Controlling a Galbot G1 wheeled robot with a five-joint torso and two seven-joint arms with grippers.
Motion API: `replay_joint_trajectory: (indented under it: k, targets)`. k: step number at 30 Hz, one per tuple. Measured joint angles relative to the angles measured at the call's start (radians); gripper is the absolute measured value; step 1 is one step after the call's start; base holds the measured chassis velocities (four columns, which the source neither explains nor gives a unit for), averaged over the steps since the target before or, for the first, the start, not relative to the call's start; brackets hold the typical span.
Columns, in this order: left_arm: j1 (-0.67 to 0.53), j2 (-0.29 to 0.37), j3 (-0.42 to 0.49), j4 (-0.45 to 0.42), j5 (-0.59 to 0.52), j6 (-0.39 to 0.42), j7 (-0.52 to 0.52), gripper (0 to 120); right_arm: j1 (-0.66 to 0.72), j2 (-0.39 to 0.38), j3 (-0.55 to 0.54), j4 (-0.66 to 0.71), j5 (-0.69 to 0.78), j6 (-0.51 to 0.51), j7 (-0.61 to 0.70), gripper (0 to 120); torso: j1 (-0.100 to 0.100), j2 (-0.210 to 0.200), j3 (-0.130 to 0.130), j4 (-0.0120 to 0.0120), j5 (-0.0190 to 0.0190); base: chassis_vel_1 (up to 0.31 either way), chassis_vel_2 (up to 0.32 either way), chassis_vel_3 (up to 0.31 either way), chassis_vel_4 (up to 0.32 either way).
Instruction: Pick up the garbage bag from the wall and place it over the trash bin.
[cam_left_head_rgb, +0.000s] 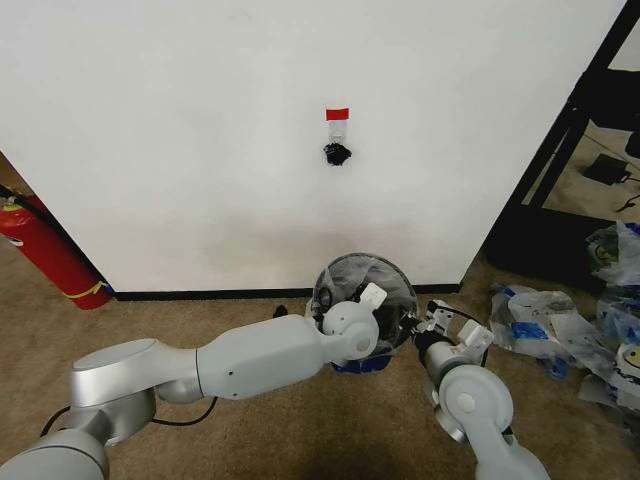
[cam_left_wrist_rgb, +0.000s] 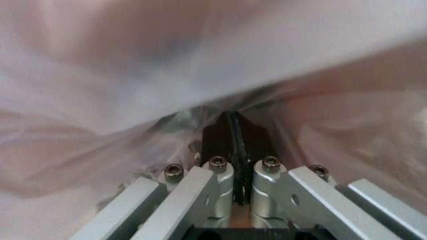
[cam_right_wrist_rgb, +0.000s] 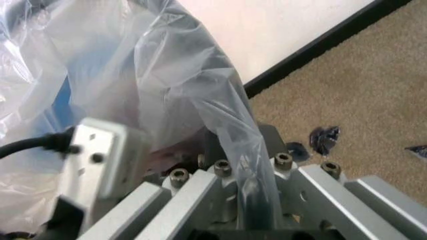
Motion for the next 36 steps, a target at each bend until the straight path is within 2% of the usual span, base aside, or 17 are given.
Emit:
replay_joint_trajectory:
  k: [12,19,36]
  targets:
    - [0.021,-0.018,-0.004,0.059,0.033,0.000,0.020,0,-0.032,-0.011,0.005,0.053,0.026,-0.007,0.000,0,0.000,0.000,0.000,0.0000,0.0000,0.000,0.000,0.000,0.000]
    - [0.029,-0.017,-0.015,0.063,0.038,0.000,0.023,0,-0.033,-0.007,0.008,0.065,0.070,-0.013,0.022,0,0.000,0.000,0.000,0.0000,-0.0001,0.000,0.000,0.000,0.000]
    - [0.028,-0.011,0.009,0.088,0.053,-0.001,0.032,0,-0.064,-0.017,-0.002,0.100,0.011,-0.008,-0.025,0,0.000,0.000,0.000,0.0001,0.0000,0.000,0.000,0.000,0.000]
